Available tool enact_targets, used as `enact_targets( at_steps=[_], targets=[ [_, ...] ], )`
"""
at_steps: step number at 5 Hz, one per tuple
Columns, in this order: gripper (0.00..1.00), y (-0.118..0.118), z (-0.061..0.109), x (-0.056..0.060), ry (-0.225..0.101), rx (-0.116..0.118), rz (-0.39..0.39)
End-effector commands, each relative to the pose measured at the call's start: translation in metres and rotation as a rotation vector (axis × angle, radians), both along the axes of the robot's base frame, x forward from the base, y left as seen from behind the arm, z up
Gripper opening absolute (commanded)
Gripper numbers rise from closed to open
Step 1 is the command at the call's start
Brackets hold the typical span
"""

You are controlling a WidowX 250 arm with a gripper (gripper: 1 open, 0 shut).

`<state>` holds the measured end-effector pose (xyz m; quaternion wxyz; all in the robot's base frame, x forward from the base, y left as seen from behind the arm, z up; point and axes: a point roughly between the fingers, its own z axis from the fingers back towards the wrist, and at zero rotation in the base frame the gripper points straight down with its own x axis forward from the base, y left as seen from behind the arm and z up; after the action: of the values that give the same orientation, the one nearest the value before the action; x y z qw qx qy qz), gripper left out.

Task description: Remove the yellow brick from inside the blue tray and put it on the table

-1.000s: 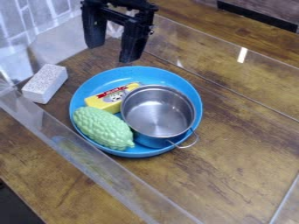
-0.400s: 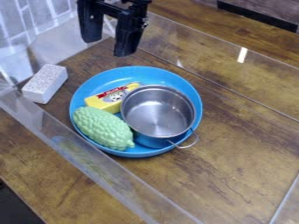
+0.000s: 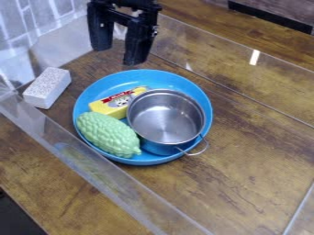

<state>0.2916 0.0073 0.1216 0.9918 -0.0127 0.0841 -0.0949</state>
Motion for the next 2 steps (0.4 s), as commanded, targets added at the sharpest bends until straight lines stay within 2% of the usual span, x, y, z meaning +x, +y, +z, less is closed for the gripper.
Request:
enact_targets(
  at_steps=[1, 2],
  targets=[
    [1.0, 0.0069, 0.0151, 0.0064, -0.06, -0.008, 0.019],
    [1.0, 0.0081, 0.0161, 0.0069, -0.066, -0.019, 0.019]
  ],
)
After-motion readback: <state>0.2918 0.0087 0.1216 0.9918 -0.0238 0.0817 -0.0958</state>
